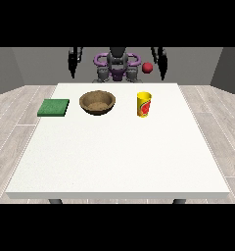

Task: Pick the cup and pour the ball into the bowl, then pick the bowl and place it on the pad

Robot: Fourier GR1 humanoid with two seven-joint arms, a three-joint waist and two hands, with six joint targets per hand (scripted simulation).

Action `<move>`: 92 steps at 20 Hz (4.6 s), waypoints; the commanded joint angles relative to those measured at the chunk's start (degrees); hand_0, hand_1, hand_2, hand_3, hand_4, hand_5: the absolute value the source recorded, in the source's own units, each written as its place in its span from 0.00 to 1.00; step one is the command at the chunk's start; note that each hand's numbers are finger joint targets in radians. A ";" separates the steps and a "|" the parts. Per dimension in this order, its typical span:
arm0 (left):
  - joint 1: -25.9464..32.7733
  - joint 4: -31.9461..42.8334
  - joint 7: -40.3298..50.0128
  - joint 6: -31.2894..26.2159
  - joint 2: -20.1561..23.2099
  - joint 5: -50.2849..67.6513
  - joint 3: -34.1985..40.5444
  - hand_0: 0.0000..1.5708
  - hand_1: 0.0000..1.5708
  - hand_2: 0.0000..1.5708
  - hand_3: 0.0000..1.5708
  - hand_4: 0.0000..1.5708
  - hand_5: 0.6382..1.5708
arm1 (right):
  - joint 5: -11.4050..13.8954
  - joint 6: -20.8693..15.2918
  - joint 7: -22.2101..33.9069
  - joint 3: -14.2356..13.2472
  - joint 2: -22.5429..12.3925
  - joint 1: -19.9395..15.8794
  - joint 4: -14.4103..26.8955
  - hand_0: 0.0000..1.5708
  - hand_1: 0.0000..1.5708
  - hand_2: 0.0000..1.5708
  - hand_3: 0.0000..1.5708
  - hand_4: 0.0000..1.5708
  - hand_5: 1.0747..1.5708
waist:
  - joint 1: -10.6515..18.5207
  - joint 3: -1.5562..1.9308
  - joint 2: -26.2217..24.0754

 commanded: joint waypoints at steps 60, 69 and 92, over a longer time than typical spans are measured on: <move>-29.64 46.43 -40.39 -4.79 6.91 6.06 16.88 0.00 0.00 0.00 0.00 0.00 0.84 | -7.76 -3.35 15.73 1.75 -2.99 -19.05 -25.30 0.00 0.00 0.00 0.00 0.00 0.99 | -11.75 1.11 12.56; -33.57 57.00 -49.99 -5.46 11.73 8.51 22.58 0.00 0.00 0.00 0.00 0.00 0.84 | -13.50 0.40 19.77 -3.90 -7.77 -19.24 -36.87 0.00 0.00 0.00 0.00 0.00 0.99 | -17.66 1.07 19.48; -40.75 57.22 -38.01 31.19 7.53 -18.42 5.42 0.89 0.89 1.00 1.00 0.70 0.95 | -22.12 5.91 20.59 -13.62 -12.12 -18.43 -24.05 0.00 0.00 0.00 0.00 0.15 0.98 | -15.57 1.17 8.59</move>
